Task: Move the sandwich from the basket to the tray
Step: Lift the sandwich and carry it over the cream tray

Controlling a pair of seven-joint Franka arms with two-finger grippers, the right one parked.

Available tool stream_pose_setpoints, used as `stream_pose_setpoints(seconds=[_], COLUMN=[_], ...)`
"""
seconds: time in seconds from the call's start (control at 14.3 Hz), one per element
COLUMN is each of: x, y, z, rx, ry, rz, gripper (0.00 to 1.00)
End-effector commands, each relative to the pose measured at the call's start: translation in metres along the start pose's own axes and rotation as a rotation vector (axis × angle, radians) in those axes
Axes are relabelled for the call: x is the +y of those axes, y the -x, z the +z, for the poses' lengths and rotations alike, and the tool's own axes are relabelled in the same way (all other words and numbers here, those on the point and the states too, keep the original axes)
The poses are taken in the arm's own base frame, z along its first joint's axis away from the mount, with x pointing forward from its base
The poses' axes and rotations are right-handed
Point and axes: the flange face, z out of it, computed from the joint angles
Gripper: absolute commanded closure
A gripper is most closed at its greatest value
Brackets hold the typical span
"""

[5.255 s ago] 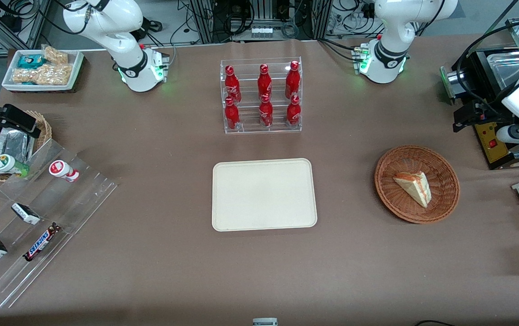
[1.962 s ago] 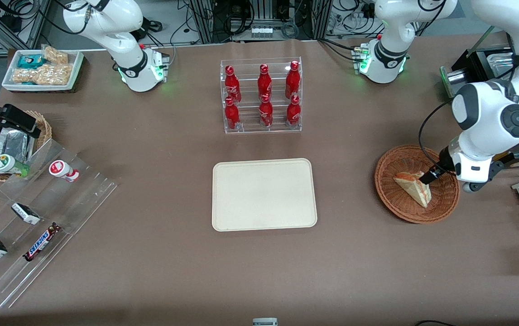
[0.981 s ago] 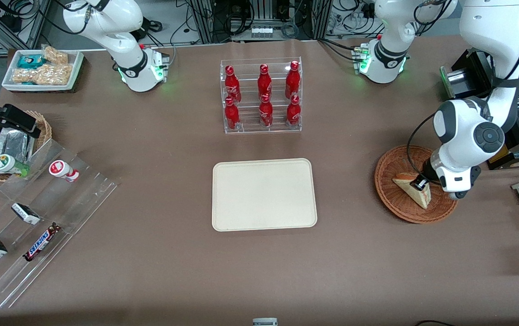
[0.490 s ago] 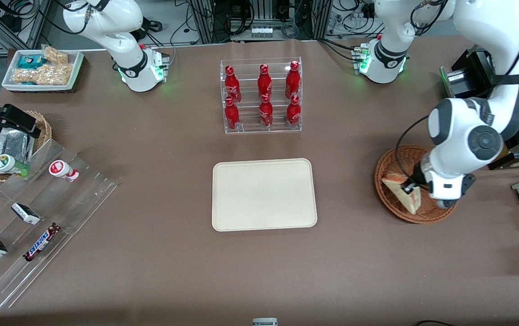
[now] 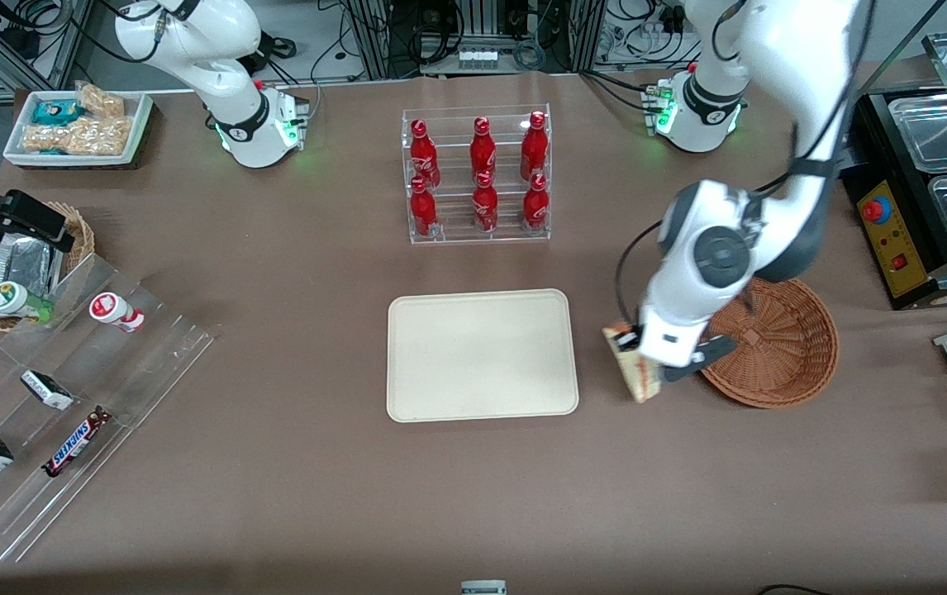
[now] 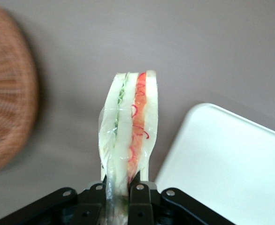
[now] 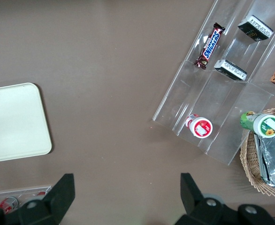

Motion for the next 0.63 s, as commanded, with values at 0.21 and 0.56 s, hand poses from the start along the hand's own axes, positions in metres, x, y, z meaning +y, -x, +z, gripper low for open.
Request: stream_pose_setpoints(seconds=[0.21, 0.56], x=[0.125, 0.179], y=[0.040, 0.091], z=[0.039, 0.068], rx=[0.028, 0.057], ry=[0.038, 0.081], rz=[0.177, 0.211], gripper=[0.96, 0.96])
